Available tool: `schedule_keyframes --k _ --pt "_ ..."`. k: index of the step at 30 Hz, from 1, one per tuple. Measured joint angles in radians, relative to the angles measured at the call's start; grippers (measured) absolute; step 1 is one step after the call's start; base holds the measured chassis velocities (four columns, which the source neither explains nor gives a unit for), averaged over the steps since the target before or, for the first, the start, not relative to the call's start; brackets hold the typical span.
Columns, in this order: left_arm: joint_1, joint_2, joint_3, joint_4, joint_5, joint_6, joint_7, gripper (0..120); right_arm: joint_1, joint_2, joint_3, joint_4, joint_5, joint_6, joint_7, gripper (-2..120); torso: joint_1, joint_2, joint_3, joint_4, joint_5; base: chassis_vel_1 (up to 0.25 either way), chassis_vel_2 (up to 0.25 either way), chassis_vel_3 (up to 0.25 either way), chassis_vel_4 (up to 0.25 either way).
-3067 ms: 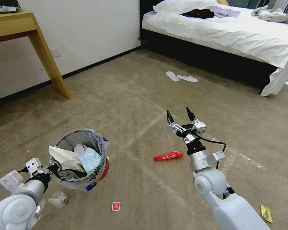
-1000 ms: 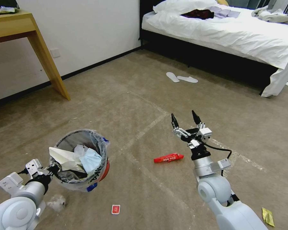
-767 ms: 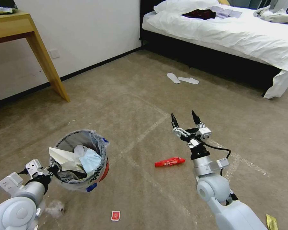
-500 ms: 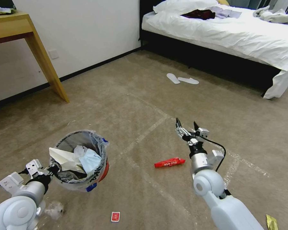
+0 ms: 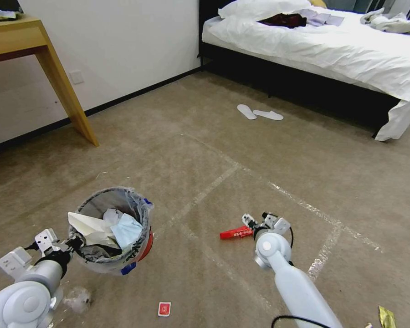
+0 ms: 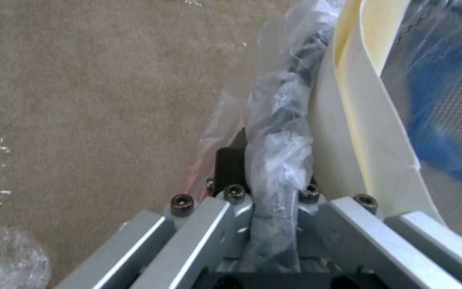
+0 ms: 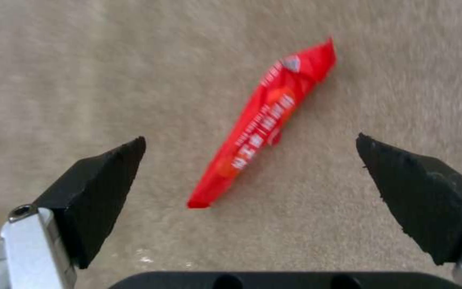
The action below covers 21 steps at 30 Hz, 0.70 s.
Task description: Pick up the trash bin and place the garbage on the floor into it.
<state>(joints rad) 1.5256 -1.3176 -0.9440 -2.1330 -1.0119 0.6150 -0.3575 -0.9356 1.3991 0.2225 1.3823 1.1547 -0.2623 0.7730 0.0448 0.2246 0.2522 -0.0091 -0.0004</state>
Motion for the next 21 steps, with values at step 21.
schedule_keyframes --k 21 --pt "0.029 -0.002 -0.015 -0.020 0.003 -0.003 0.000 1 0.214 0.168 0.024 -0.527 -0.116 0.079 -0.240 100 0.000 0.000 0.000 -0.0001 0.0002 0.000 0.000 0.000 0.000"
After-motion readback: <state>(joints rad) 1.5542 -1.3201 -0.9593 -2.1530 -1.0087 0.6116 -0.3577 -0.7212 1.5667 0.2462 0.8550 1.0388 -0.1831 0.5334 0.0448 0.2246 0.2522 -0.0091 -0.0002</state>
